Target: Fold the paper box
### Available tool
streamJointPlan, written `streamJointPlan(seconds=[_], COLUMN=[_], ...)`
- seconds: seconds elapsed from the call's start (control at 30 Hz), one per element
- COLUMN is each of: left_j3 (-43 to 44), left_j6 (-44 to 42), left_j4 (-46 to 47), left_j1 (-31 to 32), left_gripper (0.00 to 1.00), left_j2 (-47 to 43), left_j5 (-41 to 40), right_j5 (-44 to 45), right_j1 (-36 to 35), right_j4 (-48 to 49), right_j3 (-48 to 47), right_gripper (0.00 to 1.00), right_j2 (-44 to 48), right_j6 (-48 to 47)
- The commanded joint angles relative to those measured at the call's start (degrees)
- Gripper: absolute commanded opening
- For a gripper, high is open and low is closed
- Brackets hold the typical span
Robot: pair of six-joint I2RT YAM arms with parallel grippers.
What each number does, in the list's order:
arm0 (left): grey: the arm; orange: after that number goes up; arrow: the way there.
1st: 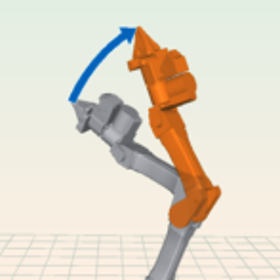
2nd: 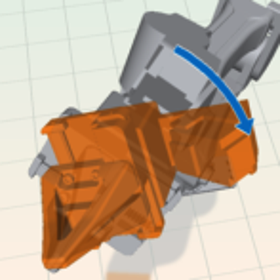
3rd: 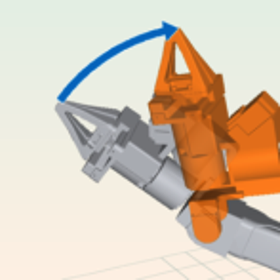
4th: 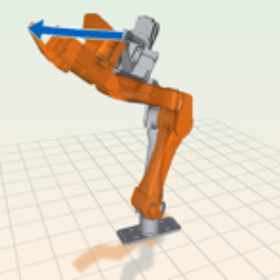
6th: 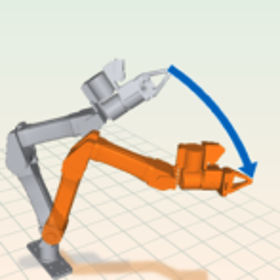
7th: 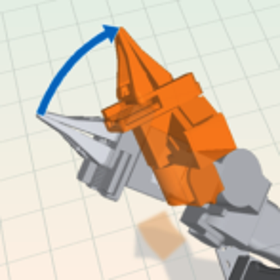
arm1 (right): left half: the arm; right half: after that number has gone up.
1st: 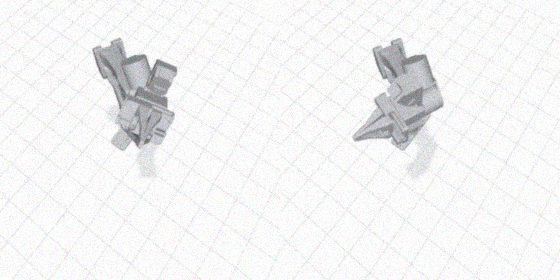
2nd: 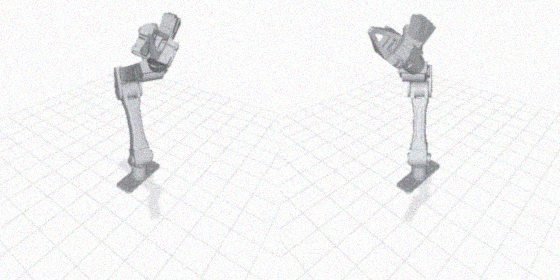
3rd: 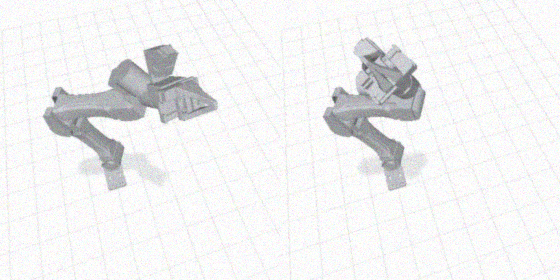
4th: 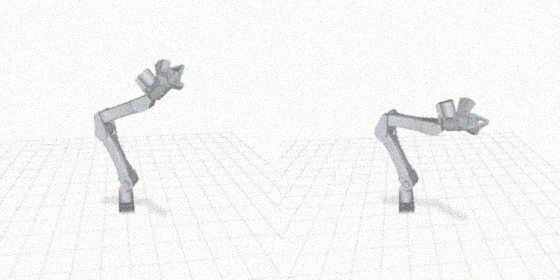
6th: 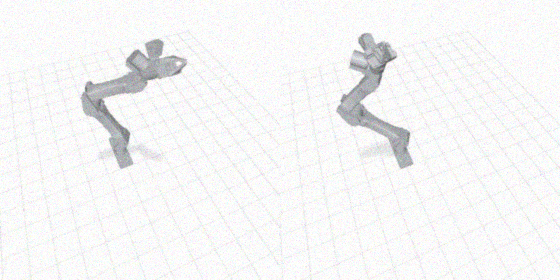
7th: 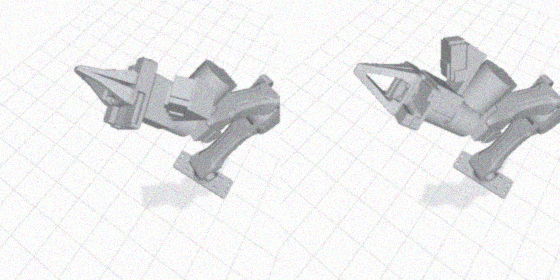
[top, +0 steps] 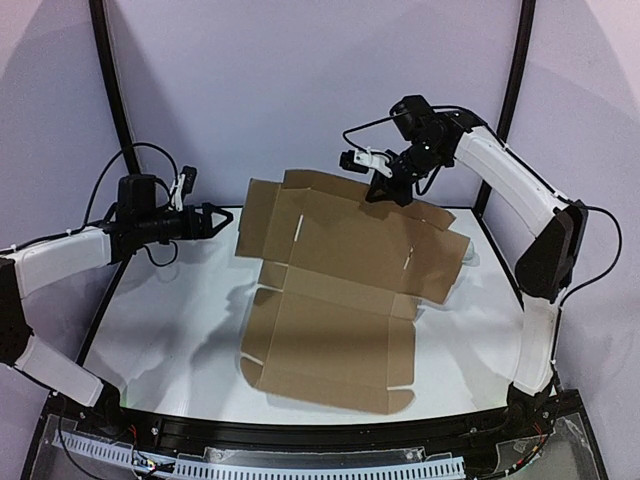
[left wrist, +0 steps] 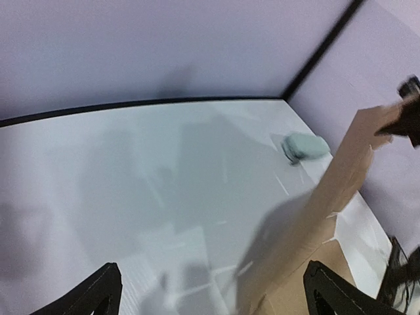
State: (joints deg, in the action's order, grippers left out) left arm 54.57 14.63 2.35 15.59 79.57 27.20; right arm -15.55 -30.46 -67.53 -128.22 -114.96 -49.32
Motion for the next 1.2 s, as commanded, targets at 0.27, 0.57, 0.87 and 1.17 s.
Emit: streamJointPlan(seconds=[0.27,0.57,0.87,1.17], left_j3=[4.9,15.6,28.2,28.4], left_j6=[11.1,12.9,17.6,20.5], left_j4=[-1.6,-4.4,-4.2,-2.5], left_j1=[0.0,4.3,8.4,8.6], left_gripper=[0.99,0.99,0.99,0.99], left_j2=[-2.7,4.4,17.4,19.1], left_j5=[7.1,10.7,13.9,17.2], right_j5=[34.6,28.8,25.3,37.4], right_j1=[-10.5,-11.9,-13.0,-16.8], right_j4=[22.8,31.7,43.5,70.2], right_j3=[14.1,26.3,38.2,53.3], right_gripper=[0.0,0.0,0.0,0.0], right_j2=[1.7,6.3,11.4,12.2], right_j6=[12.3,12.8,13.7,6.5])
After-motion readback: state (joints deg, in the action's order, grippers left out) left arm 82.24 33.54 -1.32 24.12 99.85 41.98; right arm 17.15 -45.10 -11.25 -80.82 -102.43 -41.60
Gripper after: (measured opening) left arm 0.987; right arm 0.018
